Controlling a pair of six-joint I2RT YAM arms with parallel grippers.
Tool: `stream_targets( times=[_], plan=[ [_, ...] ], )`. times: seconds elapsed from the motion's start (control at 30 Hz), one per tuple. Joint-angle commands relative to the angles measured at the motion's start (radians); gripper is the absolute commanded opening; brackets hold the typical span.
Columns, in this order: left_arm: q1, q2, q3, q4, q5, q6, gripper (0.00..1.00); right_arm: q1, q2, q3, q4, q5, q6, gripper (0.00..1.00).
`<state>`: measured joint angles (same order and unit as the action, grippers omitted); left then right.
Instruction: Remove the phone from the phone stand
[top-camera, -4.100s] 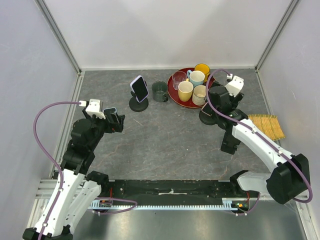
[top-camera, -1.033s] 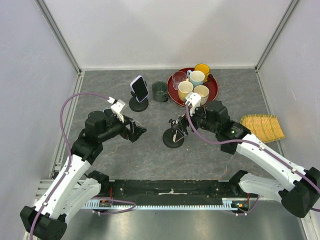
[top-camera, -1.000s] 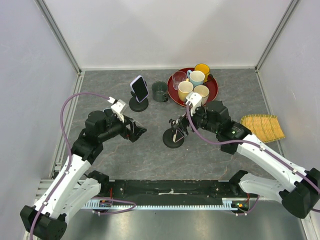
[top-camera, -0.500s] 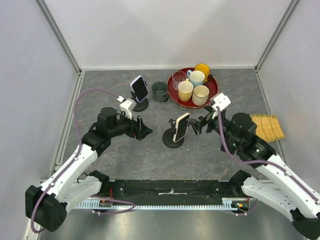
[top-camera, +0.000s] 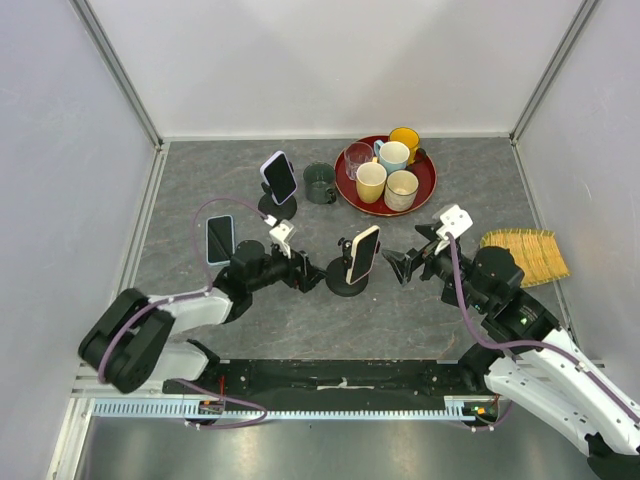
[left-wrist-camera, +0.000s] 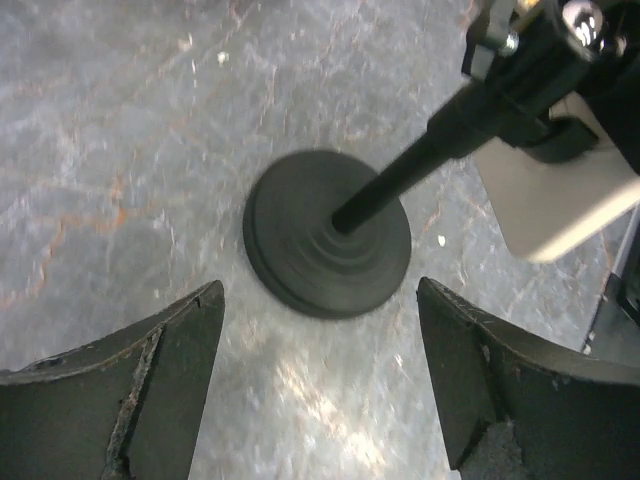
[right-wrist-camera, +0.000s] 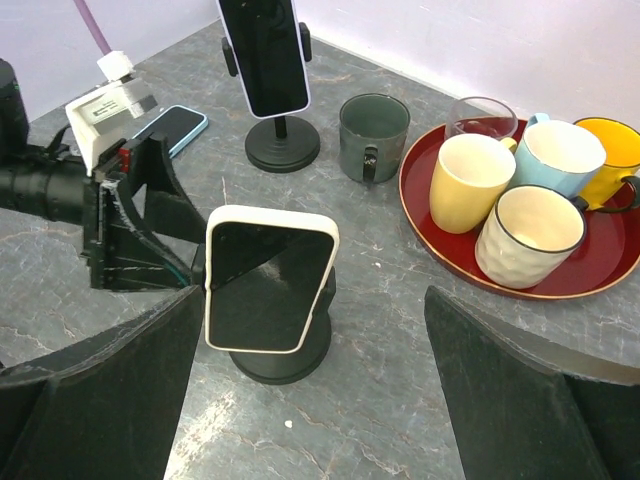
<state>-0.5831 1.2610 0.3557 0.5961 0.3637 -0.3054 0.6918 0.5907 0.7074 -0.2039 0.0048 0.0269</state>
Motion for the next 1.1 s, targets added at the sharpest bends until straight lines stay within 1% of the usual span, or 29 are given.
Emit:
stream_targets(
  times=[0.0, 0.13, 0.2, 0.23, 0.33, 0.5, 0.63, 0.77, 1.0, 1.03, 1.07],
  plan=[
    [-0.011, 0.135, 0.029, 0.43, 0.056, 0.077, 0.84, 0.005, -0.012, -0.003, 0.034, 0.0, 0.001, 0.98],
    [-0.04, 0.261, 0.077, 0.517, 0.119, 0.109, 0.82, 0.005, -0.005, 0.001, 0.034, 0.004, -0.01, 0.98],
    [-0.043, 0.332, 0.106, 0.563, 0.167, 0.126, 0.78, 0.005, 0.0, 0.003, 0.034, 0.006, -0.012, 0.98],
    [-0.046, 0.356, 0.114, 0.586, 0.187, 0.135, 0.74, 0.005, 0.001, 0.003, 0.034, 0.007, -0.013, 0.98],
    [-0.047, 0.431, 0.138, 0.658, 0.247, 0.144, 0.71, 0.005, 0.008, 0.003, 0.032, 0.011, -0.016, 0.98],
    [-0.052, 0.494, 0.222, 0.645, 0.334, 0.132, 0.68, 0.005, 0.023, 0.004, 0.032, 0.011, -0.019, 0.98],
    [-0.061, 0.52, 0.267, 0.622, 0.353, 0.135, 0.68, 0.005, 0.04, 0.007, 0.032, 0.004, -0.021, 0.98],
    [-0.072, 0.549, 0.298, 0.605, 0.357, 0.135, 0.64, 0.003, 0.055, 0.009, 0.032, 0.0, -0.019, 0.98],
    [-0.096, 0.568, 0.289, 0.617, 0.337, 0.135, 0.48, 0.005, 0.061, 0.01, 0.031, -0.002, -0.019, 0.98],
    [-0.106, 0.566, 0.282, 0.619, 0.328, 0.137, 0.43, 0.005, 0.06, 0.01, 0.031, -0.003, -0.021, 0.98],
    [-0.11, 0.564, 0.278, 0.622, 0.307, 0.137, 0.4, 0.005, 0.06, 0.012, 0.029, -0.003, -0.019, 0.98]
  ],
)
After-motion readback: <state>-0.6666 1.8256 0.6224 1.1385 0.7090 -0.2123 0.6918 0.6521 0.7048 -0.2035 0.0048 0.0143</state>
